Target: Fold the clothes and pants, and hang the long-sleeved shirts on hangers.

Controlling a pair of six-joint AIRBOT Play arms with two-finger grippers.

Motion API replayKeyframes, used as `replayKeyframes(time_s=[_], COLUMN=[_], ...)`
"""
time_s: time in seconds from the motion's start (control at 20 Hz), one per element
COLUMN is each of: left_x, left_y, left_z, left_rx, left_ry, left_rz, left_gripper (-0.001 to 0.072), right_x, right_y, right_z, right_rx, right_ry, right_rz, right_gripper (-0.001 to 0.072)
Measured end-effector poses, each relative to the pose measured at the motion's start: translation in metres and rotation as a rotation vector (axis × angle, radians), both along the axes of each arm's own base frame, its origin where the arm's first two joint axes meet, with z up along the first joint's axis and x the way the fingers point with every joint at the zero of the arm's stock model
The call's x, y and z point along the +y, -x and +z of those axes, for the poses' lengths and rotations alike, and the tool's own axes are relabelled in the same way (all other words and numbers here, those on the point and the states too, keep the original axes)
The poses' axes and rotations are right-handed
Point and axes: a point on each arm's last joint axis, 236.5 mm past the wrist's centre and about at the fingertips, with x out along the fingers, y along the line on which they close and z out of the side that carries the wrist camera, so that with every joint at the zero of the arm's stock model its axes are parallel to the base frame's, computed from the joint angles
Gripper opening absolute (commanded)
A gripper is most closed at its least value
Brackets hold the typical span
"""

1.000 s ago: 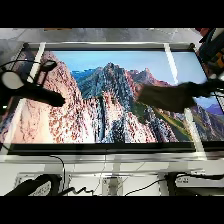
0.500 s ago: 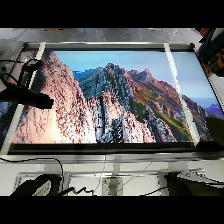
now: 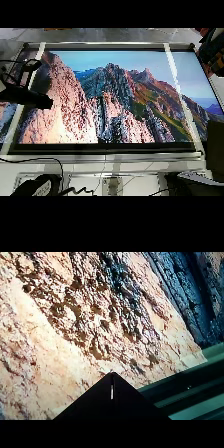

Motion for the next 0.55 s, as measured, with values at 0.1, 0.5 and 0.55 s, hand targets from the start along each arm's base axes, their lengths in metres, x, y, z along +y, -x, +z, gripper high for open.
replayKeyframes(time_s=[0.1, 0.5, 0.55], left_x=[0.000, 0.000, 0.000], left_y=[0.000, 0.000, 0.000], left_z=[0.000, 0.000, 0.000], left_rx=[0.000, 0.000, 0.001], left_ry=[0.000, 0.000, 0.000], left_rz=[0.000, 0.001, 0.001], left_gripper=[0.0017, 0.0017, 0.0017], right_x=[0.022, 0.162, 0.183], right_y=[-0.042, -0.200, -0.210], right_z=[-0.007, 0.013, 0.020], right_rx=[-0.021, -0.110, -0.135], right_ry=[0.010, 0.306, 0.336], right_rz=[0.167, 0.964, 1.037], right_gripper=[0.0011, 0.0013, 0.0013])
